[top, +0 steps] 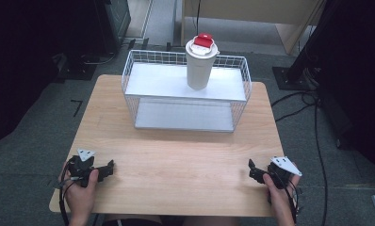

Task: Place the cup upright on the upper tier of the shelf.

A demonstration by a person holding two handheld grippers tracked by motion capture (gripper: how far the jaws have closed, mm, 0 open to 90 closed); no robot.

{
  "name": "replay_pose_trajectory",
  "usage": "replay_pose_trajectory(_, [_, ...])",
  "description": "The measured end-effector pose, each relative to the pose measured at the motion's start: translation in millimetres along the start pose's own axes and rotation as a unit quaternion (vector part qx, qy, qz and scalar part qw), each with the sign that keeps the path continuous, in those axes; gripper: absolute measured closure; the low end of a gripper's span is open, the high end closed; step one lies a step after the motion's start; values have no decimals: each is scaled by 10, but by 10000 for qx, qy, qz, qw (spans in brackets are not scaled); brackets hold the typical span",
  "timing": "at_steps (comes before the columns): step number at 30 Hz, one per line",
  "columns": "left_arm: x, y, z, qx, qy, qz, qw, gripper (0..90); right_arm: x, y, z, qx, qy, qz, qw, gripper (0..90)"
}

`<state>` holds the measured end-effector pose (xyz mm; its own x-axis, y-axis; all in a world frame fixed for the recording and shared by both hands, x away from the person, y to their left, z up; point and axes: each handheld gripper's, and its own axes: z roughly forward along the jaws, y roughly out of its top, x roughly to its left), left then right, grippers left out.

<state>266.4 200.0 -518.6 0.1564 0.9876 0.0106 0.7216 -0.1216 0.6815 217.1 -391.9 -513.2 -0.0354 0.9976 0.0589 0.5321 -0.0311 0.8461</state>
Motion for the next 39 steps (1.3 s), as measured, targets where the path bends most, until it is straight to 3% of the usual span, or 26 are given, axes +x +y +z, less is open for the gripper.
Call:
replay_pose_trajectory(12, [0, 0, 0, 0, 1, 0, 10000, 0, -179, -131, -67, 372, -77, 91, 9992, 3])
replay_pose_trajectory(13, [0, -1, 0, -3, 1, 2, 10000, 0, -207, -145, -71, 559, -93, 87, 9984, 3])
replay_pose_trajectory(15, [0, 0, 0, -1, 1, 1, 10000, 0, -220, -149, -71, 624, -85, 63, 9980, 3])
replay_pose_trajectory(16, [0, -1, 0, -2, 1, 1, 10000, 0, -243, -162, -71, 810, -84, 78, 9966, 3])
replay_pose_trajectory(19, [0, -1, 0, -4, 1, 1, 10000, 0, -265, -178, -73, 1014, -66, 27, 9948, 3])
replay_pose_trajectory(23, [0, -1, 0, -1, 1, 1, 10000, 0, -237, -191, -78, 1089, -93, -148, 9939, 3])
replay_pose_trajectory(39, [0, -1, 0, -1, 1, 1, 10000, 0, -239, -190, -75, 1102, -122, -131, 9938, 0])
